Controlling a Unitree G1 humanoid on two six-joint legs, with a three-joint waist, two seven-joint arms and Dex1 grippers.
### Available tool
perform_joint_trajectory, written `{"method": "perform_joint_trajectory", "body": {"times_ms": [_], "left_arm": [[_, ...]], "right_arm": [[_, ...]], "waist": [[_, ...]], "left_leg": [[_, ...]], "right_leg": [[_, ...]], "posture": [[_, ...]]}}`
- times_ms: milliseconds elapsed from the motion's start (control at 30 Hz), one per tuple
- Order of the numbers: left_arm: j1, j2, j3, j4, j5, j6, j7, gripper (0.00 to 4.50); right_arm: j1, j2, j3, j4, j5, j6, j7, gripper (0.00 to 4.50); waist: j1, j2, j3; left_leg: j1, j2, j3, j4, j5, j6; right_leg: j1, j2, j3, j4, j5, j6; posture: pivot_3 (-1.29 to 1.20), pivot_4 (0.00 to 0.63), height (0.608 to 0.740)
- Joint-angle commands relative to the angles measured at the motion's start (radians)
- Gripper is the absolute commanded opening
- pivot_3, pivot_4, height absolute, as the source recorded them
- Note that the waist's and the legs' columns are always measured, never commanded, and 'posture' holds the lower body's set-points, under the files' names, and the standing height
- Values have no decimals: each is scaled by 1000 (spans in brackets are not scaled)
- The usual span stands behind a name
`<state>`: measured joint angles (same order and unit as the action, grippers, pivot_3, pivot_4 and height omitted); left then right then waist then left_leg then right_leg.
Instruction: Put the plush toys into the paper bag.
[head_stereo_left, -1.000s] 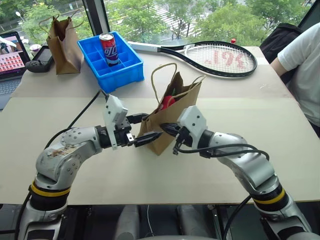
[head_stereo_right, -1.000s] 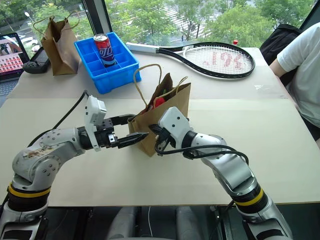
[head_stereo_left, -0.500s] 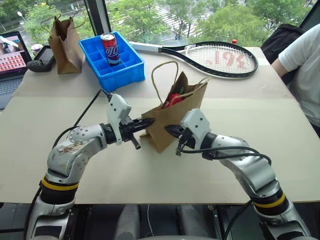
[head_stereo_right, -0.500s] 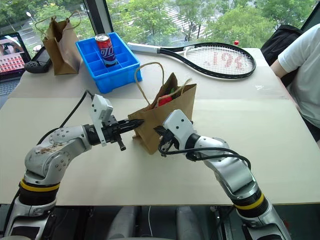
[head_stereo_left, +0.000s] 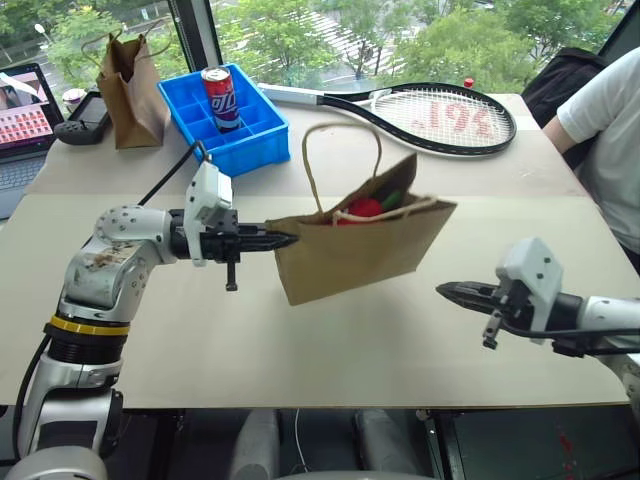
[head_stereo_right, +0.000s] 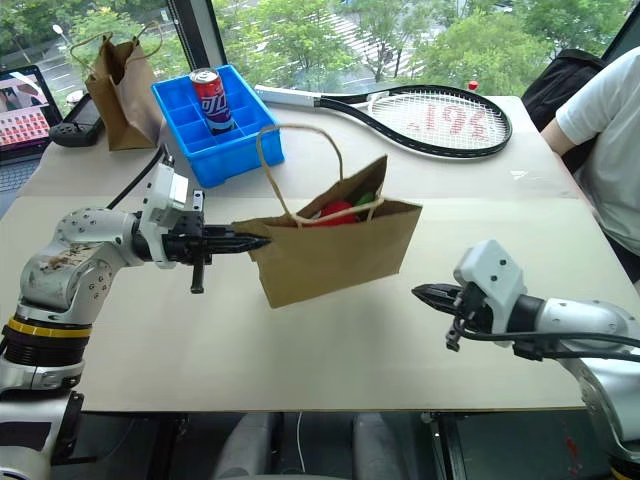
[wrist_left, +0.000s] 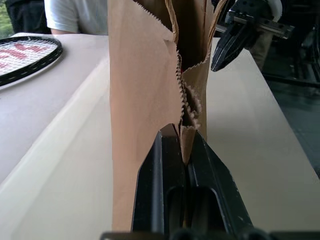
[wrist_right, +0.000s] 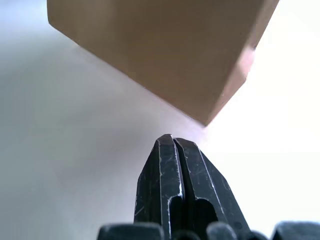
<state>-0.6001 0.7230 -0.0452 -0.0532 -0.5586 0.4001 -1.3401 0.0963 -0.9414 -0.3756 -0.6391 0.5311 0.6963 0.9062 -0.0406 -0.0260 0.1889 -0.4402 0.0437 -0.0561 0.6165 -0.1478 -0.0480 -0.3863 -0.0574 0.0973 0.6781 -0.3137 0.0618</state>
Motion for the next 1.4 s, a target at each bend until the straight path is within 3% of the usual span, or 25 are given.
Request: {"method": "perform_joint_trajectory", "body": {"times_ms": [33, 300, 633, 733, 967, 1067, 1100, 1233, 1400], "left_arm": [[8, 13, 0, -16, -16, -37, -87, 66], [33, 26, 3, -10, 16, -57, -131, 66], [42, 17, 9, 4, 33, -52, -92, 66], [44, 27, 2, 6, 25, -32, -106, 788], [13, 64, 46, 43, 16, -9, -122, 3176], [40, 132, 124, 19, -18, 53, -103, 4261], [53, 151, 159, 21, -20, 65, -78, 4444], [113, 202, 256, 19, -45, 138, -12, 4444], [386, 184, 423, -91, -33, 179, 143, 4444]], "right_arm": [[24, -19, -95, -7, 9, -38, 34, 0], [54, -21, -144, -38, 86, -11, 64, 0], [137, -94, -358, -22, 266, 77, 222, 0], [108, -115, -365, -14, 304, 95, 215, 0], [78, -135, -385, -10, 396, 152, 201, 0], [81, -141, -402, -4, 428, 180, 204, 0], [83, -142, -406, 0, 434, 185, 205, 0], [76, -134, -405, 13, 456, 192, 195, 0], [65, -84, -373, 43, 412, 139, 148, 0]], "waist": [[-3, 0, 0], [-2, 0, 0], [1, 0, 0], [-3, 0, 0], [-1, 0, 0], [-2, -1, 0], [-5, -1, 0], [-4, -1, 0], [-5, -1, 0]], "left_leg": [[0, 0, 0, 0, 0, 0], [0, 0, 0, 1, 1, 1], [0, 0, 0, 3, 1, 1], [0, 1, 0, 6, 1, 1], [0, 0, 0, 9, 1, 1], [0, 1, 0, 9, 1, 1], [0, 1, 0, 9, 1, 1], [0, 2, 0, 9, 1, 1], [0, 2, 1, 8, 0, 1]], "right_leg": [[0, 0, 0, 0, 0, 0], [0, 0, 0, 0, 0, 0], [2, 0, 0, 0, 1, 1], [2, 0, 0, 1, 1, 1], [4, 0, 0, 1, 2, 3], [3, 0, 0, 1, 2, 3], [3, 1, 0, 1, 2, 3], [3, 1, 0, 1, 2, 3], [3, 0, 1, 0, 2, 3]], "posture": [[0, 150, 740], [0, 150, 740], [0, 150, 740], [0, 150, 740], [0, 150, 740], [0, 150, 740], [0, 150, 740], [0, 150, 740], [0, 150, 740]]}}
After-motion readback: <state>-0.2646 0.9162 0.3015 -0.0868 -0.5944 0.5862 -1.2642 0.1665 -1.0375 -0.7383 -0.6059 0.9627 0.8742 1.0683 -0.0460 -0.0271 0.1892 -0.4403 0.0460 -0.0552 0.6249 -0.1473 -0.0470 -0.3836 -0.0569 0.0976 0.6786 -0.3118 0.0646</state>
